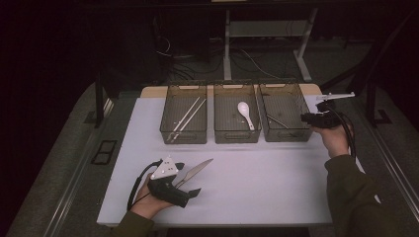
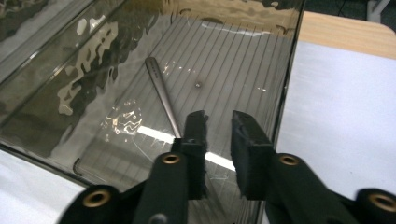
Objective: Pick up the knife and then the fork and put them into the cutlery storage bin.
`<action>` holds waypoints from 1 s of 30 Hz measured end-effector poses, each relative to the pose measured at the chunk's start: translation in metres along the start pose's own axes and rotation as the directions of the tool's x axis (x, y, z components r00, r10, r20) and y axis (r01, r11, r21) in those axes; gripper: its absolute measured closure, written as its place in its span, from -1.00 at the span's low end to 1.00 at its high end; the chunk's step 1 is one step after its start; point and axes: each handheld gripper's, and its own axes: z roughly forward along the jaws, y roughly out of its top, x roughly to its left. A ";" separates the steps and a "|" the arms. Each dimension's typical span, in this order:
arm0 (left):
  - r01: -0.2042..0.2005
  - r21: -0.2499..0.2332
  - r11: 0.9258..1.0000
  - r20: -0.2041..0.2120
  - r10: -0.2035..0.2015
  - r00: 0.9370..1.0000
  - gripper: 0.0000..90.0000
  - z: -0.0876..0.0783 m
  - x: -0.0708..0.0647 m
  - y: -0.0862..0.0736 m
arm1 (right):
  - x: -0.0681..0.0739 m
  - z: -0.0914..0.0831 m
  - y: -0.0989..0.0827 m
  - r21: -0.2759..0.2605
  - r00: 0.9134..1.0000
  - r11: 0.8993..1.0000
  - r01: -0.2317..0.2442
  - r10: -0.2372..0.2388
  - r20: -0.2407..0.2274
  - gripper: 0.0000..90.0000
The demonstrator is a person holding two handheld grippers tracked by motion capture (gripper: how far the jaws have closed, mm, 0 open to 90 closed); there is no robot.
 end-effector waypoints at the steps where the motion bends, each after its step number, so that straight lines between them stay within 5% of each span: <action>1: 0.000 0.000 1.000 0.000 0.000 1.000 -1.00 0.000 0.000 0.000 | 0.000 -0.002 0.000 -0.006 1.000 1.000 0.004 -0.004 -0.002 0.63; 6: 0.000 -0.001 1.000 -0.002 0.000 1.000 -1.00 0.000 0.000 0.000 | 0.000 -0.013 -0.002 -0.036 0.998 0.999 -0.020 0.017 -0.068 0.43; 11: 0.001 -0.002 1.000 -0.004 -0.001 1.000 -1.00 0.000 0.000 0.000 | 0.008 -0.027 -0.005 -0.081 0.983 0.997 -0.009 -0.005 -0.181 0.13; 14: 0.000 0.000 1.000 -0.004 0.000 1.000 -1.00 0.000 0.000 0.000 | 0.017 -0.035 -0.009 -0.088 0.979 0.996 0.028 -0.045 -0.198 -0.05; 30: 0.007 -0.003 1.000 -0.009 -0.007 1.000 -1.00 -0.002 0.002 0.000 | 0.063 -0.054 -0.048 -0.143 0.920 0.979 0.147 -0.188 -0.344 -0.35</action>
